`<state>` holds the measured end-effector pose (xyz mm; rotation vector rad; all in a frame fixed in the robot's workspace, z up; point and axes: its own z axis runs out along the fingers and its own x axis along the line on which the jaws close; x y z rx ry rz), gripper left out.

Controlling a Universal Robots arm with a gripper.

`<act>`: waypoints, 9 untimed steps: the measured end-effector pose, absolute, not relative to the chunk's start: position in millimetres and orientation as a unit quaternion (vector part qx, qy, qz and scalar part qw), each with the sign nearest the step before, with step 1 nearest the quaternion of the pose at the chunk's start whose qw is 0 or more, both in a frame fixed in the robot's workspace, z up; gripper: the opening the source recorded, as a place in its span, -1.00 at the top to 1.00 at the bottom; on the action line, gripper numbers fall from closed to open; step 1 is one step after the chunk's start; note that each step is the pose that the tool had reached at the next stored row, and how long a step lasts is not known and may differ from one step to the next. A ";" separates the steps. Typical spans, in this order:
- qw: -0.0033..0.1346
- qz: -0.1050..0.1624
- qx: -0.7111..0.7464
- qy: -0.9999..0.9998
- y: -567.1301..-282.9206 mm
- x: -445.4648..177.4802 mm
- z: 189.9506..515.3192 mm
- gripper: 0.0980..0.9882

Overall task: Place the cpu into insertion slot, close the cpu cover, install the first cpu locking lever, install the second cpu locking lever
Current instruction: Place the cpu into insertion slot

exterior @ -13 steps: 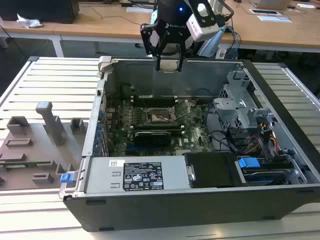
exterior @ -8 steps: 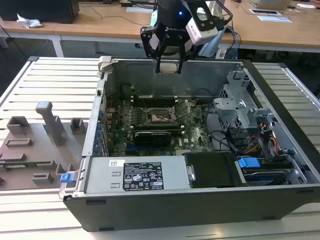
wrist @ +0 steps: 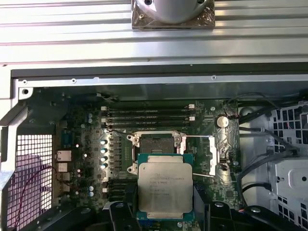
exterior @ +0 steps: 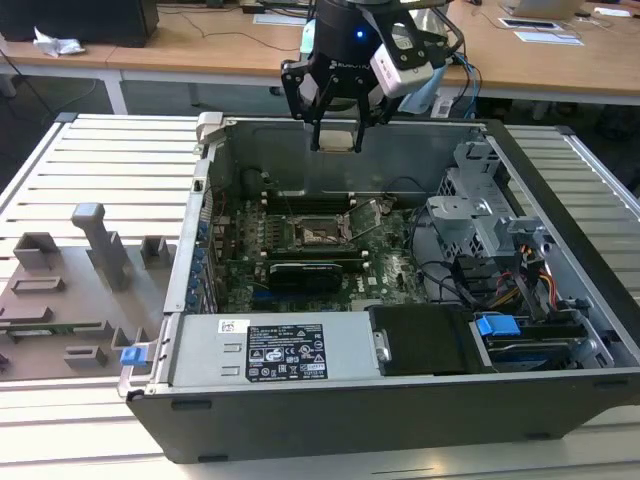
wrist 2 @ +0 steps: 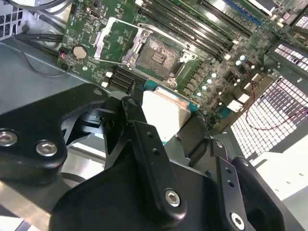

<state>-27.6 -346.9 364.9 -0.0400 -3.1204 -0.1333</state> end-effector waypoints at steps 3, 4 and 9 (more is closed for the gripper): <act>0.009 -0.043 -0.013 -0.999 -346.9 -27.6 362.7 0.00; 0.009 -0.043 -0.013 -0.999 -346.9 -27.6 362.2 0.00; 0.009 -0.043 -0.013 -0.999 -346.9 -27.6 356.0 0.00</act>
